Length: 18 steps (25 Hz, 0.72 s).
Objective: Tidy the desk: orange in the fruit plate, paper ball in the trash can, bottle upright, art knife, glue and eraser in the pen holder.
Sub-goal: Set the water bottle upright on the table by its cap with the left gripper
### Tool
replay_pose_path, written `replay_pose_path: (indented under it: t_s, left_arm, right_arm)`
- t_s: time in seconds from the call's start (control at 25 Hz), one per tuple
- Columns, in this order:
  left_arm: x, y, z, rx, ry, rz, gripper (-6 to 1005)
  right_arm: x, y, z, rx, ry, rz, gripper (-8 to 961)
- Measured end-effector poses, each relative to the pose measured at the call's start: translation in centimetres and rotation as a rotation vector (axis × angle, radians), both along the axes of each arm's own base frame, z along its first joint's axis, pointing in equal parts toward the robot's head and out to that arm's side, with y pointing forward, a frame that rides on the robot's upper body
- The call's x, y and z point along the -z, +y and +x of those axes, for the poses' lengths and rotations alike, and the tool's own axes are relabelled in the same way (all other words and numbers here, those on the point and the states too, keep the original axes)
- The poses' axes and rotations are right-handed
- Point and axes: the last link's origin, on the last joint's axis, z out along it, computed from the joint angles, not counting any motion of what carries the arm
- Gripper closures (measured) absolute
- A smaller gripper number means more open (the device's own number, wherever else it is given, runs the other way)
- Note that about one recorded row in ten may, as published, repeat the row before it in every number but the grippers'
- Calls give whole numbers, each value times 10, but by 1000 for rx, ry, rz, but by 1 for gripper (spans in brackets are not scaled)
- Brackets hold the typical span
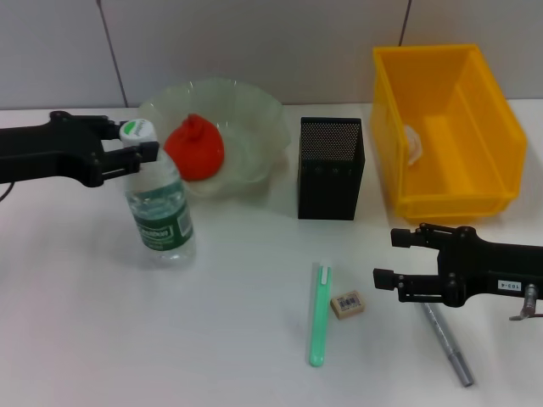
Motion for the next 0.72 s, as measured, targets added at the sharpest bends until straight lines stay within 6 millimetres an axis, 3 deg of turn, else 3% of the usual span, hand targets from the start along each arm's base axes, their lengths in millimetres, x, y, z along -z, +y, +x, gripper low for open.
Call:
replay_pose_path:
  t_s: [0.72]
  left_arm:
    - [-8, 11, -22, -86, 34, 169, 542]
  right_arm:
    - [-1, 0, 1, -4, 2, 13, 123]
